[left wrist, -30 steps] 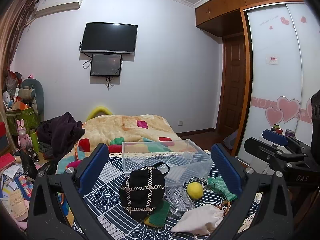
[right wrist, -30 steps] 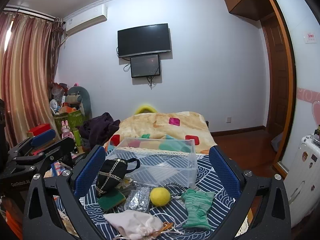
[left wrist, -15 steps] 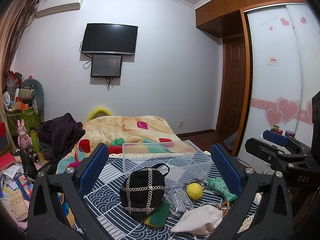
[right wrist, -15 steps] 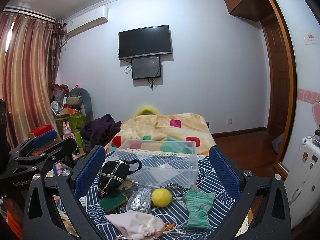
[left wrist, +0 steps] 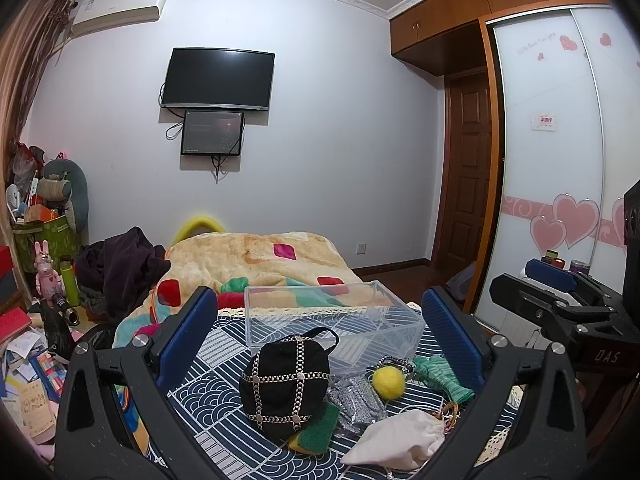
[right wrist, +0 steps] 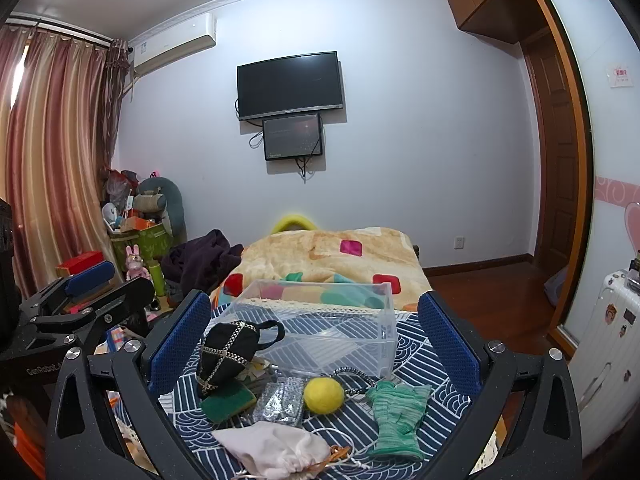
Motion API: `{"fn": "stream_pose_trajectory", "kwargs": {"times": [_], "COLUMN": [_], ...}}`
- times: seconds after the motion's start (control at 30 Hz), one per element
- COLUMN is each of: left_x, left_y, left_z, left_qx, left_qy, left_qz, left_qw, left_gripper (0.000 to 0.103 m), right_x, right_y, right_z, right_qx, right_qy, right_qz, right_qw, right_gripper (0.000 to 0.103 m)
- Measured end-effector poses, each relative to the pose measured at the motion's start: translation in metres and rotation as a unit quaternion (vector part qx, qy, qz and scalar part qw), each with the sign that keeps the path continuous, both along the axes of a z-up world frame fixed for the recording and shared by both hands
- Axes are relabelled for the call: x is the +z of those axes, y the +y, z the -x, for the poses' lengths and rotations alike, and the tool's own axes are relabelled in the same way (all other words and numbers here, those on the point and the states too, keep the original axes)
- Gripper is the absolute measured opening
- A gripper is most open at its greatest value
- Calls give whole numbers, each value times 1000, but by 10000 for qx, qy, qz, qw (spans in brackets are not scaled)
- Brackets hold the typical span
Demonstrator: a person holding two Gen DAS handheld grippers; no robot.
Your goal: Organize soft objects
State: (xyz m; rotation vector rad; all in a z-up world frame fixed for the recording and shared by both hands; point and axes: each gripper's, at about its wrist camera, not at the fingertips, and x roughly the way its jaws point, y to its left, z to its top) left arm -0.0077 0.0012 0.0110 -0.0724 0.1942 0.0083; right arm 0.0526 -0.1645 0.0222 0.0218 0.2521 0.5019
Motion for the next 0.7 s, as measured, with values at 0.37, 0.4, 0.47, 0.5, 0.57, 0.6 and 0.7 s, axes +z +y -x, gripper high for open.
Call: {"fn": "stream_pose_trajectory", "kwargs": {"times": [0.37,0.4,0.47,0.5,0.57,0.6,0.7], "left_x": [0,1,1,2,3,3,3], "left_y": [0,0,0,-1,-2,-1,-1], "left_z": [0,0,0,0,0,0,1], "left_qx": [-4,-4,-3,-1,-3,-5,-2], "left_qy": [-2,-6,-9,-14,-17,-17,-22], "left_qz": [-1,-2,-1,-4,-6,-2,-1], "left_qw": [10000,10000,10000,10000,10000,10000,10000], "left_gripper": [103,103,103,103,103,103,103], "right_x": [2,2,2,2,3,4,6], "right_y": [1,1,1,1,1,1,1], "right_z": [1,1,1,1,2,2,3], "right_qx": [3,1,0,4,7,7,7], "right_qy": [-14,-16,-19,-12,-17,-22,-38], "right_qz": [-11,-8,-13,-15,-18,-17,-26], "right_qw": [10000,10000,10000,10000,10000,10000,10000], "right_gripper": [103,103,103,103,103,103,103]}}
